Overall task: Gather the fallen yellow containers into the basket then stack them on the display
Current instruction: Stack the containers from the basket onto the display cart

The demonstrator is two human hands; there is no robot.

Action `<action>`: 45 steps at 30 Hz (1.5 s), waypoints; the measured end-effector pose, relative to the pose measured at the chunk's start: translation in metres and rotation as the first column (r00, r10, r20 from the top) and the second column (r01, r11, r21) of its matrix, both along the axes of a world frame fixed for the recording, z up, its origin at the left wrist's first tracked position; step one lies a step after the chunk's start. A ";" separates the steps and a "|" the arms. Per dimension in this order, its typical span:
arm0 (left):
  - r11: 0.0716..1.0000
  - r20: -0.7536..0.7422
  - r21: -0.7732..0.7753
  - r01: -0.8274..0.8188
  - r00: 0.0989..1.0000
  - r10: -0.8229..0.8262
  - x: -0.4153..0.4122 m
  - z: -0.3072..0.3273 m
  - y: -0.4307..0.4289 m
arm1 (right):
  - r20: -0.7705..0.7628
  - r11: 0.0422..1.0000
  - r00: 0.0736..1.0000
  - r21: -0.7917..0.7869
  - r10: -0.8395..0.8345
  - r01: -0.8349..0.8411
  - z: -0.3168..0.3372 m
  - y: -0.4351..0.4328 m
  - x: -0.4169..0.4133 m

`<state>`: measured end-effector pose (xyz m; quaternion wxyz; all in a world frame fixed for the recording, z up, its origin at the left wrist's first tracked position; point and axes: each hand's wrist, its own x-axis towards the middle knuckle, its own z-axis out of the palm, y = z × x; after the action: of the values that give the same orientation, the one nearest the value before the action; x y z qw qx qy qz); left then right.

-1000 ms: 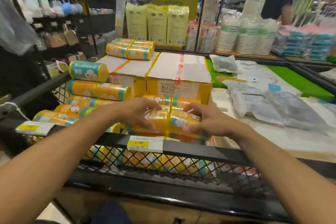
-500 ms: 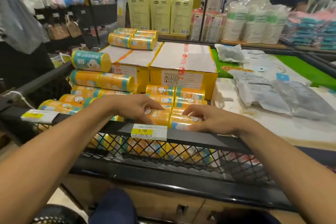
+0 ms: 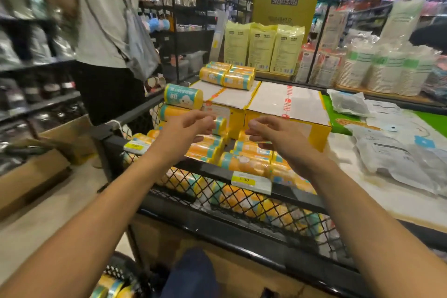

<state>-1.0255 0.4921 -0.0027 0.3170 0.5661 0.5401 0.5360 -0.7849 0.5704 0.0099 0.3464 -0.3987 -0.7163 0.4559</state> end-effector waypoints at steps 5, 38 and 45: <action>0.945 0.170 0.078 -0.319 0.938 0.303 -0.061 -0.028 -0.105 | -0.158 0.983 0.972 -0.028 0.174 -0.180 -0.009 -0.051 -0.119; 0.000 -0.348 -0.819 -0.574 0.496 0.795 -0.127 -0.483 -0.319 | 0.752 0.835 0.375 -0.431 0.542 -0.343 -0.503 -0.222 -0.332; -0.037 -0.317 -0.861 -0.508 0.478 0.819 -0.135 -0.507 -0.330 | 0.817 0.867 0.324 -0.377 0.477 -0.325 -0.506 -0.244 -0.342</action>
<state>-1.1606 0.1618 -0.5094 0.3314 -0.1264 0.8798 0.3165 -1.1265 0.3262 -0.4965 -0.2375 -0.4108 -0.8286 0.2971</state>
